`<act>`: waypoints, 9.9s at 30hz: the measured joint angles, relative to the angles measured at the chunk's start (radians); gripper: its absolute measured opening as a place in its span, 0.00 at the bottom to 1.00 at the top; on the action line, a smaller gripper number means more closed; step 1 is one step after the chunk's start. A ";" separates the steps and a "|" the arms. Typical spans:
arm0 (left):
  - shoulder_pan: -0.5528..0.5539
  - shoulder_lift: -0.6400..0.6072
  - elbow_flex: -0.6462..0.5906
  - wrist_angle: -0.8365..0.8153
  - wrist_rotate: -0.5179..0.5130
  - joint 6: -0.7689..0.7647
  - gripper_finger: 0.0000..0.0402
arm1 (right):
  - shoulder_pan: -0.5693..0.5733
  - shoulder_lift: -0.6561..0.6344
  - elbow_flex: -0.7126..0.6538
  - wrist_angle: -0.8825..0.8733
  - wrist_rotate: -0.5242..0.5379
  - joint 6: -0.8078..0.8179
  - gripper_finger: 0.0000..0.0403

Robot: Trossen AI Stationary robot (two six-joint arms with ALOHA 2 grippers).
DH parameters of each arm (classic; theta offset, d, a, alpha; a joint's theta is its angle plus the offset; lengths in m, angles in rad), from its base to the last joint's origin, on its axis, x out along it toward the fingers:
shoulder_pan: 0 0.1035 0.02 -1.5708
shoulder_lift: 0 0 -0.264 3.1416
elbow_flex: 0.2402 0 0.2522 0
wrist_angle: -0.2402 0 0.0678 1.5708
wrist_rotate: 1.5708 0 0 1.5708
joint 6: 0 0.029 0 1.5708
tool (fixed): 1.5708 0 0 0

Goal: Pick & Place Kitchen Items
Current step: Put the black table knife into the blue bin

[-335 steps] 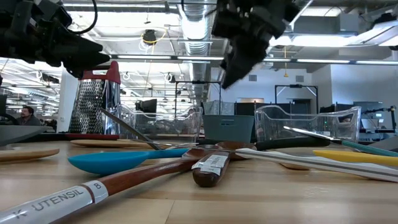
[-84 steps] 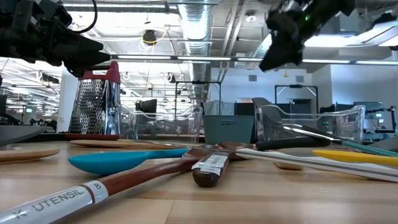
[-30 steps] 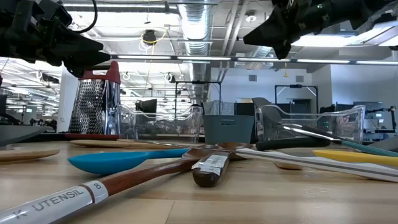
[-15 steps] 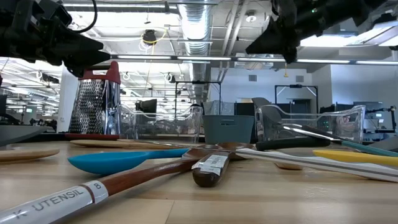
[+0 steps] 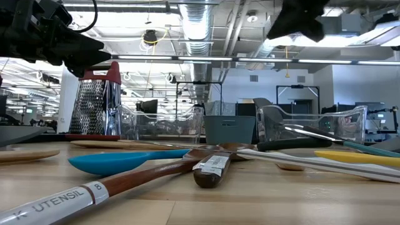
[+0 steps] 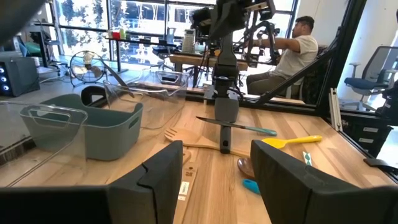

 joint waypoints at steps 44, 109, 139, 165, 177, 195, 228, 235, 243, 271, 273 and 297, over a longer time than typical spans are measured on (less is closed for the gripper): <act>0.000 0.146 0.000 0.001 0.000 0.021 0.44 | 0.166 0.583 0.309 -0.627 -0.492 0.679 0.00; 0.000 0.240 0.000 0.027 0.000 -0.024 0.44 | 0.209 0.376 -0.160 -0.139 -0.318 0.674 0.44; 0.000 0.241 0.000 0.027 0.003 -0.047 0.44 | 0.209 0.376 -0.228 -0.003 -0.261 0.652 0.42; 0.000 0.241 0.000 0.026 -0.002 -0.080 0.44 | 0.250 0.376 -0.275 0.070 -0.213 0.647 0.41; 0.000 0.241 0.000 0.027 -0.001 -0.080 0.44 | 0.250 0.376 -0.324 0.132 -0.216 0.647 0.31; 0.000 0.240 0.000 0.027 0.003 -0.080 0.44 | 0.249 0.376 -0.324 0.144 -0.243 0.645 0.06; 0.000 0.240 0.000 0.027 -0.001 -0.080 0.44 | -0.005 0.214 -0.017 0.284 0.024 -0.198 0.06; 0.000 0.241 0.000 0.028 0.000 -0.080 0.44 | -0.127 0.226 0.016 0.416 0.022 -0.373 0.06; 0.000 0.241 0.000 0.028 0.003 -0.080 0.44 | -0.279 0.258 0.020 0.592 0.079 -0.454 0.06; 0.000 0.241 0.000 0.029 -0.002 -0.080 0.44 | -0.558 0.742 0.254 0.626 0.127 -0.423 0.06; 0.000 0.241 0.000 0.029 -0.001 -0.080 0.44 | -0.568 0.755 0.272 0.578 0.125 -0.390 0.06; 0.000 0.241 0.000 0.027 0.003 -0.080 0.44 | -0.575 0.754 0.275 0.396 0.096 -0.264 0.06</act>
